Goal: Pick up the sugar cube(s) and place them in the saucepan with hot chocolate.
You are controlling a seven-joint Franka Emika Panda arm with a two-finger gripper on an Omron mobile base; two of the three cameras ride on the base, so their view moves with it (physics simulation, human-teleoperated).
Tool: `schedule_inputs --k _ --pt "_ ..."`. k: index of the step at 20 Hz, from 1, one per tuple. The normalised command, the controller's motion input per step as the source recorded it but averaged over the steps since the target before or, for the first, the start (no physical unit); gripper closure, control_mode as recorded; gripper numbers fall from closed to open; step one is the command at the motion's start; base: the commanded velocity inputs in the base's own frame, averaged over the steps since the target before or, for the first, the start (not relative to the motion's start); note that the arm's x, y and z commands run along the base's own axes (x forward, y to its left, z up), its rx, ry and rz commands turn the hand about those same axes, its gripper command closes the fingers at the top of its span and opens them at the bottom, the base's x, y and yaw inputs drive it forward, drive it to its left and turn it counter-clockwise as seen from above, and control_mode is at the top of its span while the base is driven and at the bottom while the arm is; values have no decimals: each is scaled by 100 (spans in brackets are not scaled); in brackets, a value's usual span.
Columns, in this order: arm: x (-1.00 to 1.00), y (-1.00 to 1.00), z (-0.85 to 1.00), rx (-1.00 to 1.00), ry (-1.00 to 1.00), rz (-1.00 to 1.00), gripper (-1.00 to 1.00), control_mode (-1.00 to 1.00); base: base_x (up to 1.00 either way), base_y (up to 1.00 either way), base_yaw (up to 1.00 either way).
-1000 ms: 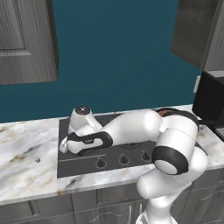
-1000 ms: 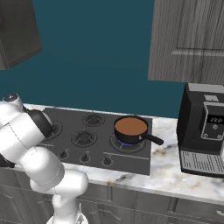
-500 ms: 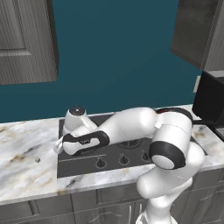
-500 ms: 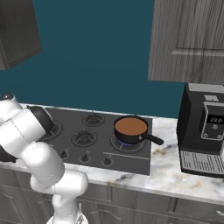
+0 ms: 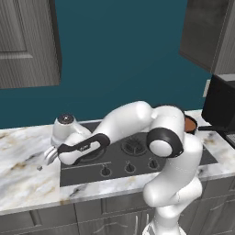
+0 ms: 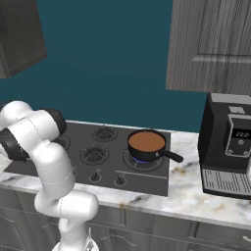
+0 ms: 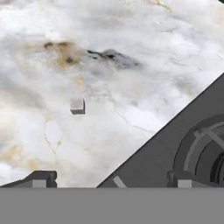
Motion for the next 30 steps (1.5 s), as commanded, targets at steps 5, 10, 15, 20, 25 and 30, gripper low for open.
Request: schedule_inputs --k 5,10,15,20,25,30 --pt "0 47 0 -3 3 0 -100 -100 0 0 0" --pt "0 3 -9 0 6 2 -100 -100 0 0 0" --pt "-4 7 -11 0 5 3 -100 -100 0 0 0" --pt "0 8 -16 0 0 0 -100 -100 0 0 0" --pt "0 7 -25 1 1 0 -100 -100 0 0 0" --pt "0 14 -7 0 3 0 -100 -100 0 0 0"
